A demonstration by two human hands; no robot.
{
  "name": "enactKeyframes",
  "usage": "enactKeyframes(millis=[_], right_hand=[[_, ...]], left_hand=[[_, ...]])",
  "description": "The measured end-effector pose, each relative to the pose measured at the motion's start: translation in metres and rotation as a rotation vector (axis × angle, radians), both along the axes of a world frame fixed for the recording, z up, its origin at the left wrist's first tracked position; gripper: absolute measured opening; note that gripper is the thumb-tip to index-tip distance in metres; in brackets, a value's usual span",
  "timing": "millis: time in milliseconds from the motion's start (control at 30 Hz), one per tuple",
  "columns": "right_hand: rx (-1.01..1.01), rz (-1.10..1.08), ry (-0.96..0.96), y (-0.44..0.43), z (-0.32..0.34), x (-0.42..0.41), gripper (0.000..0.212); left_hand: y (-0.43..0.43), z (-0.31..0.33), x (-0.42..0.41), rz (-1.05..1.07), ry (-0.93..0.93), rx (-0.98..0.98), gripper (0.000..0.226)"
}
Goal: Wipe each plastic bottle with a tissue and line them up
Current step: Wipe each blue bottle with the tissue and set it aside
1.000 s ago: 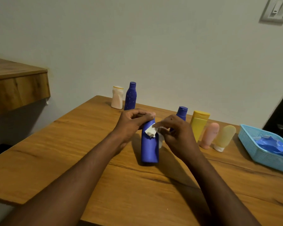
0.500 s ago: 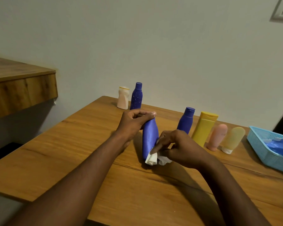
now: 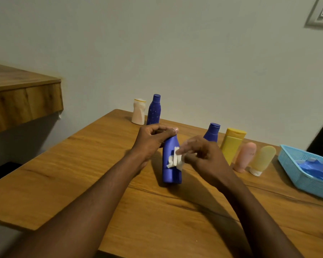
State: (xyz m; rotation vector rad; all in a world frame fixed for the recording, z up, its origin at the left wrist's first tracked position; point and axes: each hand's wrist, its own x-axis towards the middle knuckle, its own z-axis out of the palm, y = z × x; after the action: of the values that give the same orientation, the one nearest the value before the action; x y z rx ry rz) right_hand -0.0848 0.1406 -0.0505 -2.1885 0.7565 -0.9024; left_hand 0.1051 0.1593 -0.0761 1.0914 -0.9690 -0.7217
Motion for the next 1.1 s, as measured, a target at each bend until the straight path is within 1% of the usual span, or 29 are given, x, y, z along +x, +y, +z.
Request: enactKeyframes(millis=[67,133,200,300,333,367,500,600,700,767,900,967,1033,1100], right_hand=[[-0.078,0.01,0.188,-0.001,-0.002,0.002,0.014],[-0.103,0.04,0.251,0.0,-0.001,0.002,0.014],[-0.089,0.083,0.29,-0.001,0.0,-0.001,0.016],[-0.085,0.145,0.408,-0.005,0.0,-0.006,0.019],[-0.103,0.146,0.405,-0.006,-0.001,-0.006,0.022],[-0.131,0.131,0.361,-0.006,-0.002,-0.006,0.024],[-0.249,-0.004,0.112,-0.007,-0.005,-0.003,0.028],[-0.307,-0.088,0.015,-0.005,-0.006,0.001,0.028],[-0.363,-0.096,-0.031,0.002,-0.003,0.005,0.028],[-0.375,-0.059,0.0,0.006,-0.002,0.007,0.028],[-0.338,0.061,0.196,0.017,0.0,0.011,0.031],[-0.312,0.132,0.263,0.021,0.002,0.011,0.031],[-0.277,0.192,0.301,0.021,0.003,0.009,0.028],[-0.266,0.194,0.308,0.018,0.004,0.007,0.028]], left_hand=[[0.0,0.0,0.001,0.015,0.004,0.001,0.022],[-0.001,0.001,0.002,0.032,0.012,0.012,0.023],[0.0,0.002,0.004,0.035,0.014,0.021,0.025],[-0.001,0.003,0.003,0.023,0.016,0.032,0.026],[0.0,0.003,0.003,0.012,0.019,0.042,0.026],[0.0,0.002,0.003,-0.003,0.02,0.053,0.026],[0.002,0.0,-0.005,-0.068,-0.042,0.076,0.023],[0.002,0.001,-0.008,-0.084,-0.063,0.06,0.021],[0.002,0.002,-0.009,-0.084,-0.068,0.047,0.018],[0.003,0.002,-0.009,-0.078,-0.07,0.036,0.017],[0.005,0.005,-0.007,-0.052,-0.065,0.02,0.018],[0.005,0.006,-0.006,-0.048,-0.039,0.013,0.018],[0.005,0.007,-0.004,-0.05,-0.021,0.005,0.018],[0.005,0.008,-0.004,-0.047,-0.014,0.0,0.017]])
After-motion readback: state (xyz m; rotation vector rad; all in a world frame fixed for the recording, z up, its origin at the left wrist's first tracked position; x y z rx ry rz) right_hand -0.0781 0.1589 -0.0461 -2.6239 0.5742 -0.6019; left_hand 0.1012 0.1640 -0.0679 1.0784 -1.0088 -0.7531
